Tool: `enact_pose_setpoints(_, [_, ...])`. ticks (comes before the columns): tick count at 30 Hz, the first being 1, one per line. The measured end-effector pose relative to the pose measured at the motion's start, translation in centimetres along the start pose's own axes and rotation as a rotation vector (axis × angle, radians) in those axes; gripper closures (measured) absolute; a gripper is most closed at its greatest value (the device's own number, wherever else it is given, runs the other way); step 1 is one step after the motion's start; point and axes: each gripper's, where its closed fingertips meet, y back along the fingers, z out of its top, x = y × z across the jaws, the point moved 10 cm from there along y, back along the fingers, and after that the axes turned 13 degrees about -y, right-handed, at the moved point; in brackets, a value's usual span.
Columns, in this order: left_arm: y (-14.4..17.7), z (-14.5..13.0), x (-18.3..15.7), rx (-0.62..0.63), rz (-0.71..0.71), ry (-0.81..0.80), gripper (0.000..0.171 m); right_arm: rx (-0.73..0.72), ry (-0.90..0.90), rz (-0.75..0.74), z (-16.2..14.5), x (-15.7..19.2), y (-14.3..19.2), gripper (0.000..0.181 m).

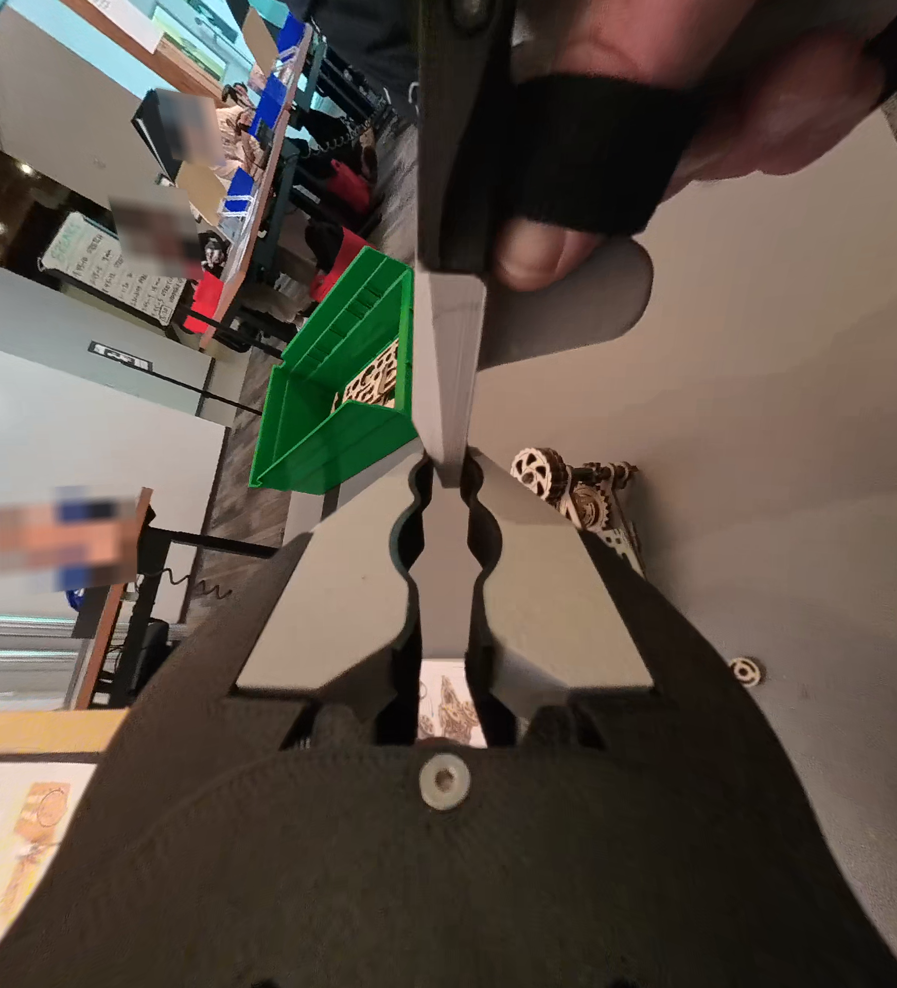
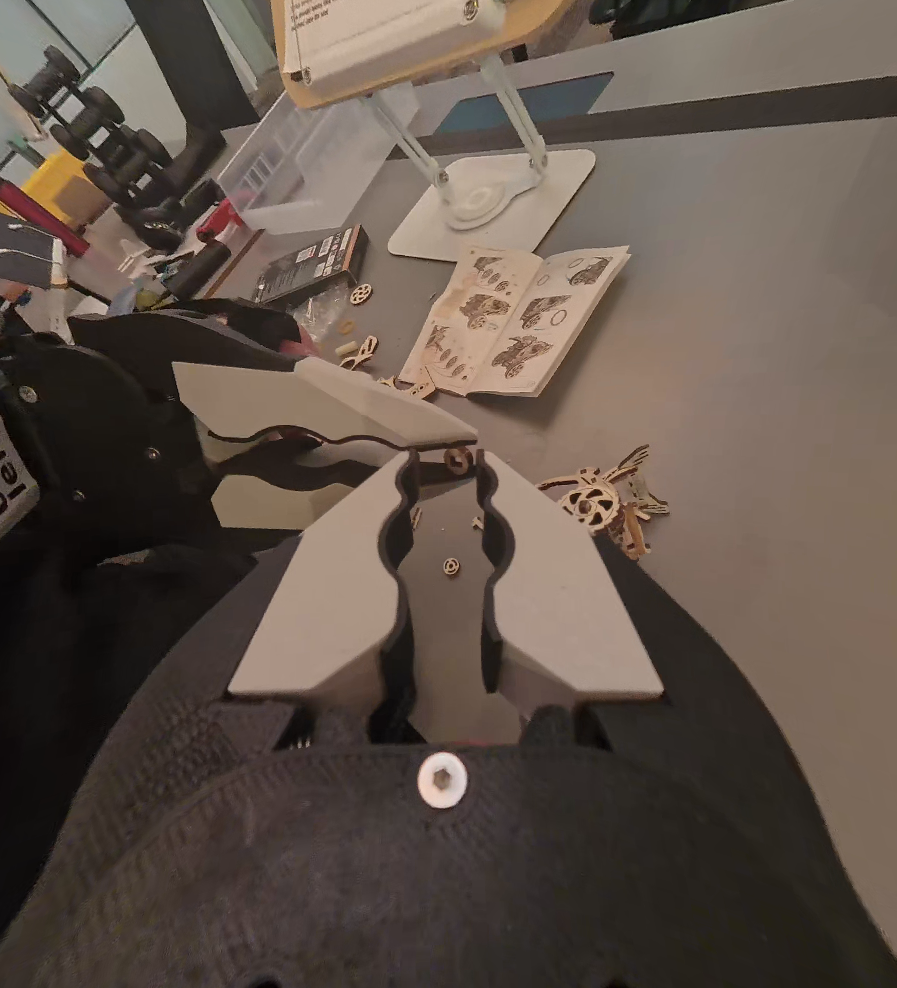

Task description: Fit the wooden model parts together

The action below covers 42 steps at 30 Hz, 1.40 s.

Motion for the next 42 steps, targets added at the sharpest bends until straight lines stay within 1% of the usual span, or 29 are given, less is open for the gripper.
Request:
enact_pose_setpoints(5, [-0.4, 0.1, -0.2, 0.039, 0.010, -0.032, 0.165, -0.025, 0.063, -0.108, -0.1, 0.6, -0.1, 0.165])
enact_pose_setpoints(10, [-0.6, 0.3, 0.0, 0.057, 0.024, -0.022, 0.165, -0.062, 0.155, -0.223, -0.2, 1.4, 0.0, 0.168])
enact_pose_setpoints(14, [-0.7, 0.3, -0.1, 0.058, 0.027, -0.030, 0.165, -0.070, 0.158, -0.235, -0.3, 1.4, 0.0, 0.170])
enact_pose_setpoints(15, [-0.6, 0.3, -0.1, 0.053, 0.027, -0.029, 0.165, -0.080, 0.172, -0.252, -0.3, 1.3, 0.1, 0.178])
enact_pose_setpoints(20, [-0.4, 0.2, 0.1, 0.024, 0.029, -0.006, 0.165, -0.083, 0.183, -0.198, -0.2, 1.1, 0.5, 0.180])
enact_pose_setpoints(25, [-0.1, 0.0, 0.5, -0.037, 0.030, 0.056, 0.165, -0.096, 0.110, -0.083, 0.2, 0.4, 1.1, 0.180])
enact_pose_setpoints(27, [0.0, 0.0, 0.5, -0.056, 0.029, 0.073, 0.165, -0.092, 0.141, -0.108, 0.2, 0.8, 1.2, 0.181])
enact_pose_setpoints(30, [0.0, -0.1, 0.6, -0.084, 0.033, 0.104, 0.165, -0.097, 0.228, -0.205, 0.1, 1.8, 1.2, 0.181])
enact_pose_setpoints(34, [0.4, -0.1, 1.0, -0.145, 0.040, 0.166, 0.165, -0.129, 0.263, -0.239, 0.1, 2.7, 1.6, 0.181])
enact_pose_setpoints(36, [0.7, -0.3, 1.1, -0.189, 0.047, 0.185, 0.165, -0.134, 0.240, -0.186, 0.2, 2.7, 1.9, 0.179])
enact_pose_setpoints(38, [1.1, -0.6, 1.4, -0.277, 0.044, 0.224, 0.165, -0.169, 0.162, -0.041, 0.6, 2.3, 2.6, 0.177])
enact_pose_setpoints(39, [1.4, -0.7, 1.5, -0.323, 0.047, 0.224, 0.165, -0.159, 0.117, 0.012, 0.8, 1.8, 2.9, 0.174])
enact_pose_setpoints(40, [1.7, -0.8, 1.7, -0.366, 0.040, 0.226, 0.165, -0.150, 0.079, 0.068, 1.0, 1.3, 3.2, 0.166])
enact_pose_setpoints(41, [1.9, -0.9, 1.8, -0.411, 0.038, 0.238, 0.165, -0.137, 0.048, 0.152, 1.1, 1.1, 3.4, 0.168])
enact_pose_setpoints(42, [2.1, -1.0, 2.0, -0.443, 0.037, 0.251, 0.165, -0.128, 0.012, 0.210, 1.3, 0.7, 3.5, 0.166])
